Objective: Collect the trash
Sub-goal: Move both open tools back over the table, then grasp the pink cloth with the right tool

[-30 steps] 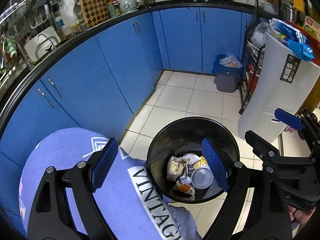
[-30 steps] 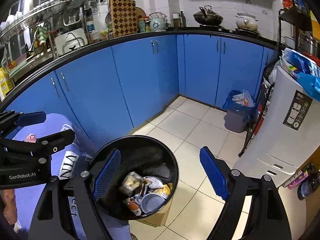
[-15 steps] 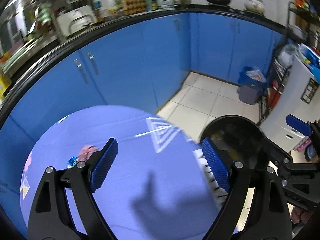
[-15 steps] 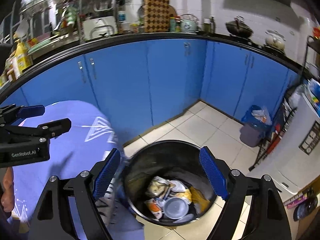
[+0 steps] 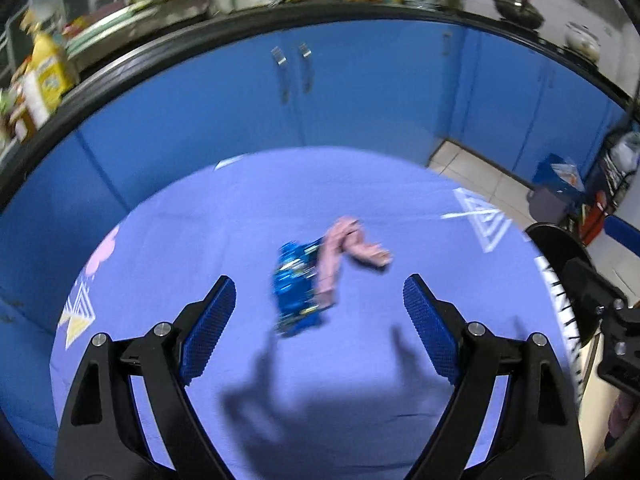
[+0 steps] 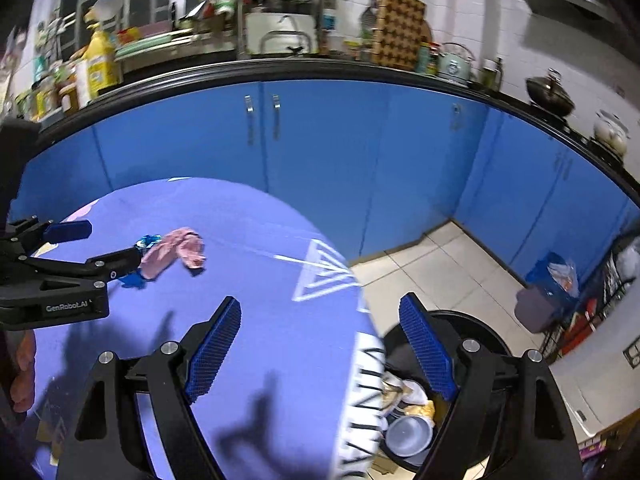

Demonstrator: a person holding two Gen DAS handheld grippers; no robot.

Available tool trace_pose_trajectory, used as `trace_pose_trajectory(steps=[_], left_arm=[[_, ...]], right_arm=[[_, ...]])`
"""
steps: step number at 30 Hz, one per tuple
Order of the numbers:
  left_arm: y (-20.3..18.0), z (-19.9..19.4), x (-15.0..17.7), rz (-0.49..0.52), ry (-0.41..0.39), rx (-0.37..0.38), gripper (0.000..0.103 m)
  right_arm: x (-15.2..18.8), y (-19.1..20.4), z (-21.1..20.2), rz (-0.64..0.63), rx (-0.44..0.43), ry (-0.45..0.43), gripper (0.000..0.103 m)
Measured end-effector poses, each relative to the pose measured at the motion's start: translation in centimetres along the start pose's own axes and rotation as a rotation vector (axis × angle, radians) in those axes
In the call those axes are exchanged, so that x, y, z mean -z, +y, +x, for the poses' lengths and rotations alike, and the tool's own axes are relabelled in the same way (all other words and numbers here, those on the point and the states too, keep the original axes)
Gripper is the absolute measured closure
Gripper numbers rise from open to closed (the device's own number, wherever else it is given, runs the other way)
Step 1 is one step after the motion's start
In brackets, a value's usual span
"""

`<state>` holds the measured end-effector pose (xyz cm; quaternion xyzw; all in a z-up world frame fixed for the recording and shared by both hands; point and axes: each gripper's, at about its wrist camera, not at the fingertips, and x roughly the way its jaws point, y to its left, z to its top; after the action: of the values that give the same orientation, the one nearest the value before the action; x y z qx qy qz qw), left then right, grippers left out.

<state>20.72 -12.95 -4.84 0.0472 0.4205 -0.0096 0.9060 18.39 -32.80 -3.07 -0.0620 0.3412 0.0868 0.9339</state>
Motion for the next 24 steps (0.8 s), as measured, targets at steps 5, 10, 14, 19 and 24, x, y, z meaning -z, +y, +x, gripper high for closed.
trace_pose_trajectory(steps=[5, 10, 14, 19, 24], left_arm=[[3.1, 1.6, 1.1, -0.048, 0.052, 0.032, 0.028], [3.6, 2.9, 1.3, -0.054, 0.083, 0.07, 0.043], [3.5, 3.5, 1.0, -0.055, 0.089, 0.094, 0.043], [3.7, 4.4, 0.7, -0.063, 0.099, 0.148, 0.058], [4.3, 4.8, 0.4, -0.072, 0.085, 0.183, 0.078]], right_arm=[[-0.5, 2.3, 0.8, -0.031, -0.011, 0.01, 0.023], [-1.0, 3.6, 1.5, -0.045, -0.009, 0.024, 0.023], [-1.4, 4.3, 2.1, -0.052, -0.009, 0.033, 0.023], [-1.8, 4.9, 3.0, -0.064, -0.014, 0.052, 0.023], [-2.3, 5.9, 4.2, -0.071, -0.038, 0.06, 0.024]])
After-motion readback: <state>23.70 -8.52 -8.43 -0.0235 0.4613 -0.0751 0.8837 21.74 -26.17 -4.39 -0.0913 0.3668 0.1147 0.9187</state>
